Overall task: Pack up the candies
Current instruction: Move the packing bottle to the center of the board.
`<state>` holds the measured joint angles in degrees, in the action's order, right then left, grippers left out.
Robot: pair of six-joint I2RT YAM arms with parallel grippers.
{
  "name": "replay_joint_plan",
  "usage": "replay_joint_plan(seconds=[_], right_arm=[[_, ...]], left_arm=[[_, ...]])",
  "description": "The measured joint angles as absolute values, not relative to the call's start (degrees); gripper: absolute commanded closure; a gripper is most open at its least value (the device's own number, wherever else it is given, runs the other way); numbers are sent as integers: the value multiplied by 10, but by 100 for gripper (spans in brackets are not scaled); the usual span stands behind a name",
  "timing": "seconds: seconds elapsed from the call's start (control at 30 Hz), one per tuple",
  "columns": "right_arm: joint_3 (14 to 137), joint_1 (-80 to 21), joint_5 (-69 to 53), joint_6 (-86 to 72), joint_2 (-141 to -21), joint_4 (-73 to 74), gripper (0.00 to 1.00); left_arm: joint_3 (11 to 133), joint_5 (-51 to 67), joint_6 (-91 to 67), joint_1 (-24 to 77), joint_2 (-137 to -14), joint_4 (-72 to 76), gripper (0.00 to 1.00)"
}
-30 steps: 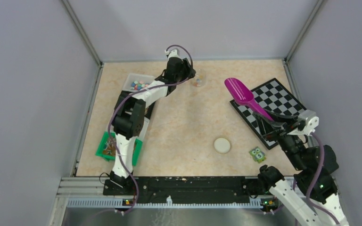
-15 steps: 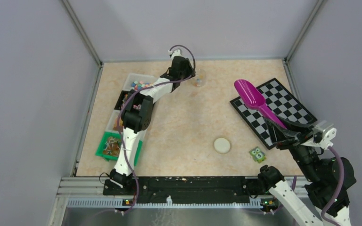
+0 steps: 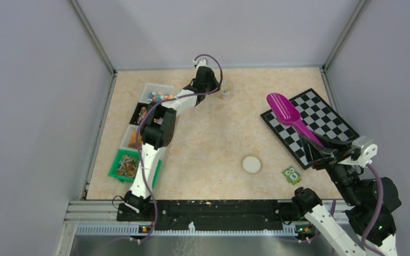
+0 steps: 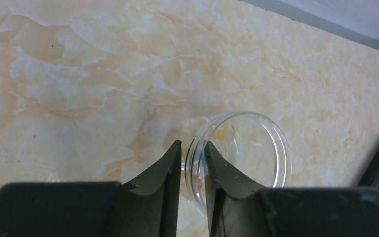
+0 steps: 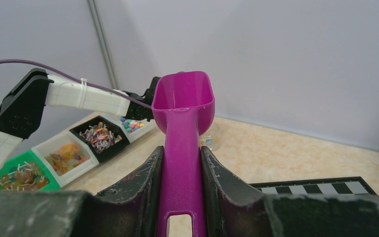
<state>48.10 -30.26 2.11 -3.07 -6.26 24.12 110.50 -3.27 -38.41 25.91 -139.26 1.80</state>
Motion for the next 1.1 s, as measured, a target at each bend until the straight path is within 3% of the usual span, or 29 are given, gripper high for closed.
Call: replay_joint_plan(seconds=[0.3, 0.6, 0.67, 0.73, 1.1], right_arm=[[481, -303, 24, -30, -60, 246, 100], [480, -303, 23, -33, -60, 247, 100], [480, -303, 23, -36, -60, 247, 100], [480, -303, 23, -37, -60, 248, 100], [480, -303, 23, -47, -60, 257, 100]], left_arm=[[1085, -24, -379, 259, -1381, 12, 81], [995, -60, -325, 272, -1289, -53, 84], [968, -69, -311, 279, -1258, -65, 84], [945, -72, -300, 284, -1231, -76, 77], [919, -63, -281, 303, -1192, -140, 81]])
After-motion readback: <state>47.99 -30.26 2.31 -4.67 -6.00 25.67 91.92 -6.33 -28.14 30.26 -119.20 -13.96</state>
